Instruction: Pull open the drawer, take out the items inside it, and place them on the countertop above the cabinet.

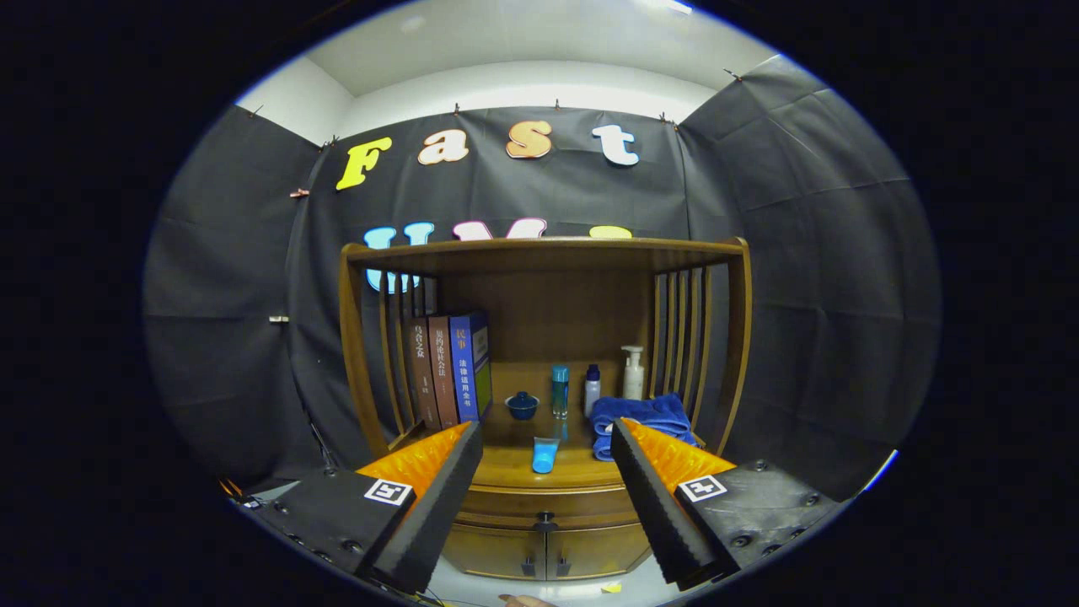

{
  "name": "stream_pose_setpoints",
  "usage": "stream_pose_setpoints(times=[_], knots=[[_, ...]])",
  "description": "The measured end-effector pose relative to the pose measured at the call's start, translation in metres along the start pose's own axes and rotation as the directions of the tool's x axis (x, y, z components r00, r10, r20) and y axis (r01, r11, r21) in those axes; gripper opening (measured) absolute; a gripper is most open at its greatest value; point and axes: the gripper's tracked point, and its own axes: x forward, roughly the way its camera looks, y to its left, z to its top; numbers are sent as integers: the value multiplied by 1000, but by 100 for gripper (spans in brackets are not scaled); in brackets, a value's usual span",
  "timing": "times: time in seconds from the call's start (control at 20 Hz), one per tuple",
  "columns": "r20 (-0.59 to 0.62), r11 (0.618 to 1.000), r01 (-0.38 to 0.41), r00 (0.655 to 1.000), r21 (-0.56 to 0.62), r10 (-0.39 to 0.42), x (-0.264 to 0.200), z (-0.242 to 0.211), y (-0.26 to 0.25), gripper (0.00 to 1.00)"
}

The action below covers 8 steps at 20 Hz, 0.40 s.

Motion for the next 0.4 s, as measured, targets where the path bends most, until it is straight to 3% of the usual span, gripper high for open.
stream_pose_setpoints(times=[0.4], knots=[[19,1000,3,1000,-6,-3,-14,12,1,99]])
